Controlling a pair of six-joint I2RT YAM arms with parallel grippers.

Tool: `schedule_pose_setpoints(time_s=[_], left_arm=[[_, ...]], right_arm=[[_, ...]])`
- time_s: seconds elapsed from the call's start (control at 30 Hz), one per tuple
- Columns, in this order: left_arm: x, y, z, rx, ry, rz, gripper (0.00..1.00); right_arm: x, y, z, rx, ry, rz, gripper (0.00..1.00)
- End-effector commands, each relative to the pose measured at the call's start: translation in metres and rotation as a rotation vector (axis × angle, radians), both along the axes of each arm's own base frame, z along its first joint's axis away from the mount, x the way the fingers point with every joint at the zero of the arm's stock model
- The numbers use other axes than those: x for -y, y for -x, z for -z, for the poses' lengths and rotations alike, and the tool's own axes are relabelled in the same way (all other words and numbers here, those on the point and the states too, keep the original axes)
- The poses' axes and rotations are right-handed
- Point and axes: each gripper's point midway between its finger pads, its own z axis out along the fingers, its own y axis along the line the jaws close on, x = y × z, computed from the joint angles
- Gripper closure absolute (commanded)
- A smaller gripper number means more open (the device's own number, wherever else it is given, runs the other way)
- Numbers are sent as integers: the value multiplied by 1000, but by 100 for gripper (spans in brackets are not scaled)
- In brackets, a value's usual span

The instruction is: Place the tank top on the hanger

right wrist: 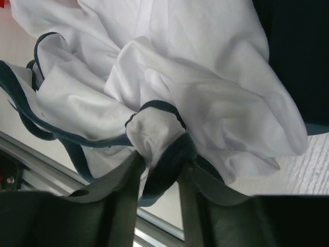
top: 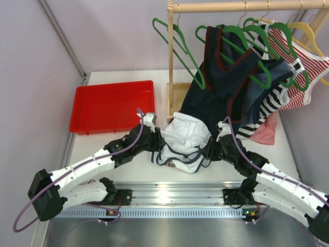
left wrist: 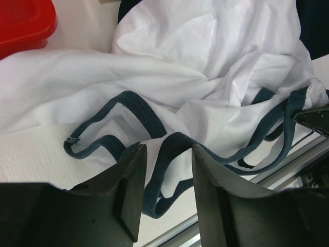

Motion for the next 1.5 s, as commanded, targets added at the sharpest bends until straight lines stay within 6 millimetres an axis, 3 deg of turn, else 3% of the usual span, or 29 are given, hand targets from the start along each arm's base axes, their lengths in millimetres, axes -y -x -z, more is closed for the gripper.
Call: schedule_pose_setpoints(time_s=[0.0,0.3,0.33,0.5,0.6,0.7,0.73,0.8,0.83,0.9,0.93,1.13,1.27,1.3,1.47], left_arm=[[0,-9,-30,77,12,-7,54],[-10,-15,-51,131,-10,-42,53],[-12,-15,-52,131,-20,-41,53],[-14,-19,-67,162,-24,-53,53],[-16,-20,-75,176,-26,-60,53],[-17,-21,-82,184,-27,-62,53],[-17,-20,-84,186,-27,-59,53],[-16,-21,-90,193,-20,-59,53],[-15,-22,-92,196,-17,-58,53],[-14,-22,-95,198,-14,-55,53],[-13,-22,-95,196,-15,-50,53],[-12,-20,-105,201,-3,-38,53],[-12,-21,-109,210,-3,-37,53],[-13,-20,-109,210,-5,-36,53],[-13,-20,-108,212,-10,-31,53]], right_arm=[[-8,-8,-24,34,-46,-2,60],[-2,-3,-44,39,-35,-10,32],[-1,-3,-54,58,-41,-14,30],[15,7,-62,48,22,-11,24],[15,13,-82,87,-4,-48,28],[12,18,-124,180,-41,-119,27],[11,16,-150,234,-42,-142,26],[11,12,-178,286,-33,-154,26],[9,6,-208,338,-22,-165,26],[6,-3,-239,403,-13,-166,26],[2,-14,-265,452,-1,-164,26],[-11,-64,-348,629,121,-140,26],[-23,-100,-377,692,184,-139,26],[-24,-106,-394,735,178,-130,26],[-45,-158,-397,759,211,-169,25]])
